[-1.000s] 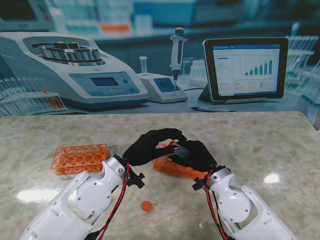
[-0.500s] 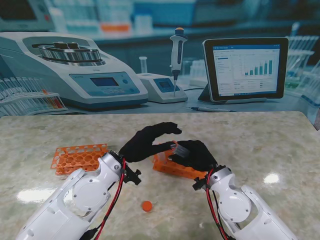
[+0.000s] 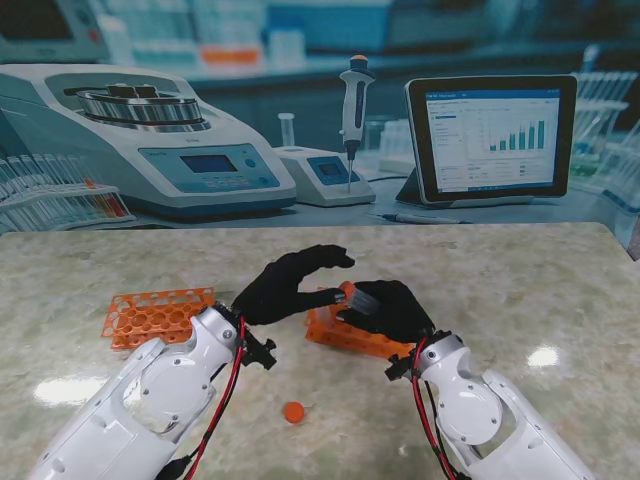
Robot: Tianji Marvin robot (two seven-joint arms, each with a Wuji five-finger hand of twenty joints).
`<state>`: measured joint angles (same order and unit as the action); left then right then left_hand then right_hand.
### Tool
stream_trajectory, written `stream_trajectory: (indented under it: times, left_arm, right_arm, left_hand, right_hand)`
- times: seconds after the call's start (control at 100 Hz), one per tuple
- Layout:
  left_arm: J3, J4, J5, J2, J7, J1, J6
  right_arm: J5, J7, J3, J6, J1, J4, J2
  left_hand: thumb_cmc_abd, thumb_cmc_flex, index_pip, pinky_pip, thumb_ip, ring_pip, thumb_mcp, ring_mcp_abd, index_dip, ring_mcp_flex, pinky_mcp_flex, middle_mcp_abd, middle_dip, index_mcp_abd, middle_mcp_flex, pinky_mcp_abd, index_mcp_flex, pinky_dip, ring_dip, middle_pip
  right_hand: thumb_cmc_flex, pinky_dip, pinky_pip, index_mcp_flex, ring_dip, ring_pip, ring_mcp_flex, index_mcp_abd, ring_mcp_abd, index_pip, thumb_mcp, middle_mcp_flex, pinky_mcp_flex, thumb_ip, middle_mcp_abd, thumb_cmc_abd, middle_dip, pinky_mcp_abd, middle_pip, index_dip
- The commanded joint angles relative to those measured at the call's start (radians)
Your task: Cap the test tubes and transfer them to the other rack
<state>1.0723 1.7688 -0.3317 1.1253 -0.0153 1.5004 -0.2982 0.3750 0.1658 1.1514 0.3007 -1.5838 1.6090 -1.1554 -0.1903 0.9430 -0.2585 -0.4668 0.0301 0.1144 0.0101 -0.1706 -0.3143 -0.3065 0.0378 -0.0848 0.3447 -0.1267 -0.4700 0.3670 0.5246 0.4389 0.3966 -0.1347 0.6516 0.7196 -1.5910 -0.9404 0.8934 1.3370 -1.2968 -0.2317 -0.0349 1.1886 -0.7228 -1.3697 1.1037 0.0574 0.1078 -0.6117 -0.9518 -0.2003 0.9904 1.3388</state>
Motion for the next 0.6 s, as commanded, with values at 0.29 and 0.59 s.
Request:
stream_trajectory:
  times: [0.29,0.59]
  left_arm:
    - [-0.008,-0.013,0.015,-0.001,-0.014,0.006,0.010]
    - [-0.015,-0.026,0.022,-0.002,-0.020,0.005,0.015]
  right_arm:
    - [0.001,-0.002,0.005,-0.001,-0.012,0.010,-0.003]
    - [0.003,-0.003,0.007,0.000,-0.013,0.012,-0.003]
  left_hand:
    - [-0.051,-0.052,0.043,0.047,-0.018,-0.011,-0.010,0.037,-0.010,0.023,-0.010,-0.007,-0.017,-0.013,0.033,-0.025,-0.009,-0.017,-0.013,0.019]
    - [-0.076,-0.063,0.052,0.044,-0.017,-0.010,-0.030,0.035,-0.006,0.020,-0.004,-0.006,-0.019,-0.017,0.028,-0.021,0.001,-0.011,-0.014,0.019]
  right_hand:
    - [0.005,0.004,-0.039,0.004,0.011,0.034,-0.021,-0.038,-0.032,0.015,0.012,0.004,0.019,0.018,0.007,0.015,0.006,-0.002,0.014,0.021]
    - [0.004,0.004,-0.039,0.004,0.012,0.034,-0.021,-0.039,-0.032,0.015,0.013,0.003,0.019,0.019,0.006,0.014,0.007,-0.002,0.014,0.020]
